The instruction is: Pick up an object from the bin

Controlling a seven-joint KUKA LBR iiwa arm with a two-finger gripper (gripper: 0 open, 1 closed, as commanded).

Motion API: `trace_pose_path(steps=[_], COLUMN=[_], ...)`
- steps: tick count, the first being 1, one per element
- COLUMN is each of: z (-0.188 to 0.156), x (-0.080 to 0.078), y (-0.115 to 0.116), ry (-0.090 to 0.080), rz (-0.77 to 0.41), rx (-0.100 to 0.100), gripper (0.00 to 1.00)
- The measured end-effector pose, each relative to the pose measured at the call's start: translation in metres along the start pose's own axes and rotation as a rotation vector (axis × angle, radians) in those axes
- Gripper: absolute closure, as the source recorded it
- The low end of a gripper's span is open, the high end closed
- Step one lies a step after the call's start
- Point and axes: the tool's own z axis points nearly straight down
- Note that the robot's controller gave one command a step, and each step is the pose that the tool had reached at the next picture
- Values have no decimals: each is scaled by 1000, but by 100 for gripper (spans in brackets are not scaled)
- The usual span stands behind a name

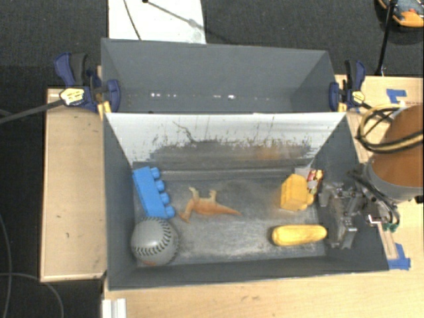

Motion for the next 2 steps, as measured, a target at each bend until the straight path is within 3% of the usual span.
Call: trace_pose_path(steps=[1, 2], z=[-4, 36], x=[-2, -9], y=[1, 14], ry=[-8, -16], rz=[-5, -36], rx=[2, 5], gripper=[0, 0])
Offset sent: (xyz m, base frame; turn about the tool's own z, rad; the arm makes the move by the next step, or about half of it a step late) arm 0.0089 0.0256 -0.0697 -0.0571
